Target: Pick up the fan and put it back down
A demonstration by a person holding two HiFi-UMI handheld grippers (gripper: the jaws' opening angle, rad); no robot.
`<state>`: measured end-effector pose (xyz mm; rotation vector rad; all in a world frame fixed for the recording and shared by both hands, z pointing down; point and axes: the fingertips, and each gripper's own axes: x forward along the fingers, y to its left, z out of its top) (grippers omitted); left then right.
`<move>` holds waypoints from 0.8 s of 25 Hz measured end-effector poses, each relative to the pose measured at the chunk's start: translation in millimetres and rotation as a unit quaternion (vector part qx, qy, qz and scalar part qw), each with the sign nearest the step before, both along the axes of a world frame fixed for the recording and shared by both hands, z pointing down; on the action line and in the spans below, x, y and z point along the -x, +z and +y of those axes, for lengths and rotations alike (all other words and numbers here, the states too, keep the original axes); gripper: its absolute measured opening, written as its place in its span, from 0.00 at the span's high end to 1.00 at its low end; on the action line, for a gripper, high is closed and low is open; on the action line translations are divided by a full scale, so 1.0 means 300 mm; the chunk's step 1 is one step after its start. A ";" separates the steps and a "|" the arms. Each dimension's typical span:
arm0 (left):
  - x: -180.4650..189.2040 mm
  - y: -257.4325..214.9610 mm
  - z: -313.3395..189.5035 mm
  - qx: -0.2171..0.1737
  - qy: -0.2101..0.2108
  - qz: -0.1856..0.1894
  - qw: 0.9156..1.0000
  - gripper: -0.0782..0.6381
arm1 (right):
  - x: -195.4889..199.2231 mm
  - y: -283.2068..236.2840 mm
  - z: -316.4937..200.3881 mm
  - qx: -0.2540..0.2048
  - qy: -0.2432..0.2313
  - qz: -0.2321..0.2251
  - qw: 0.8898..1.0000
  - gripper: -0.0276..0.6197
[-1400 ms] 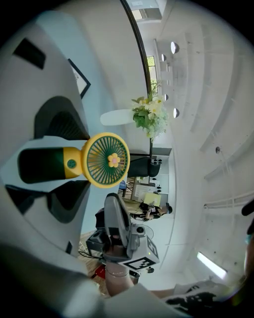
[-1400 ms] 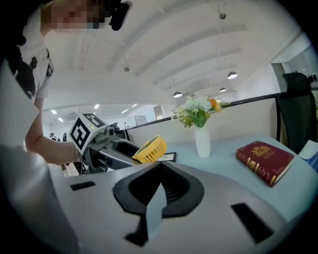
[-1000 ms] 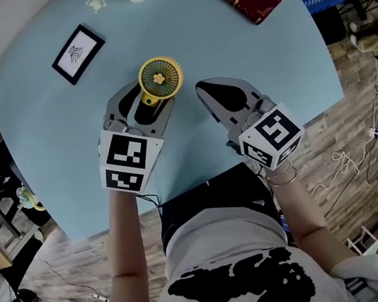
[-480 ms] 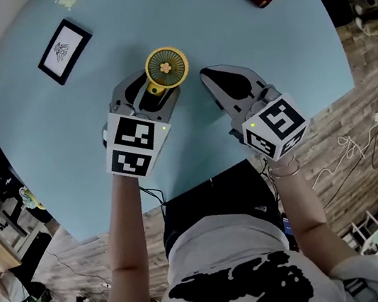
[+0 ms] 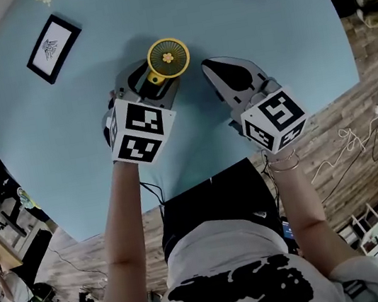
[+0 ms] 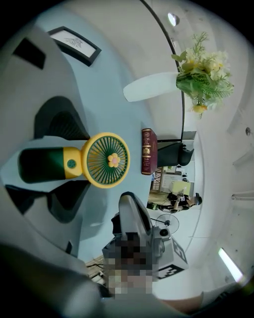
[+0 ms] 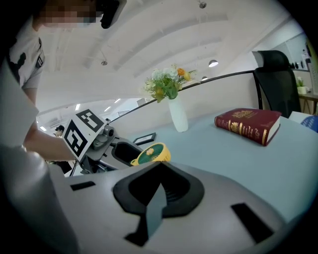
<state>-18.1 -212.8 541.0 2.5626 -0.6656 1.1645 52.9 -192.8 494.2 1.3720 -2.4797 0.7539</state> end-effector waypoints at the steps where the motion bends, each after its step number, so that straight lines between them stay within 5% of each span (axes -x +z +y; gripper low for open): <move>1: -0.002 0.009 -0.001 0.002 0.000 -0.002 1.000 0.52 | -0.001 0.007 0.000 0.001 0.001 0.002 1.000 0.95; 10: -0.019 0.064 0.021 -0.005 0.039 -0.033 0.999 0.52 | -0.011 0.035 0.020 0.008 0.012 0.005 1.000 0.95; 20: -0.019 0.077 0.021 0.020 0.035 -0.010 0.999 0.52 | -0.002 0.056 0.054 0.018 0.014 0.002 1.000 0.95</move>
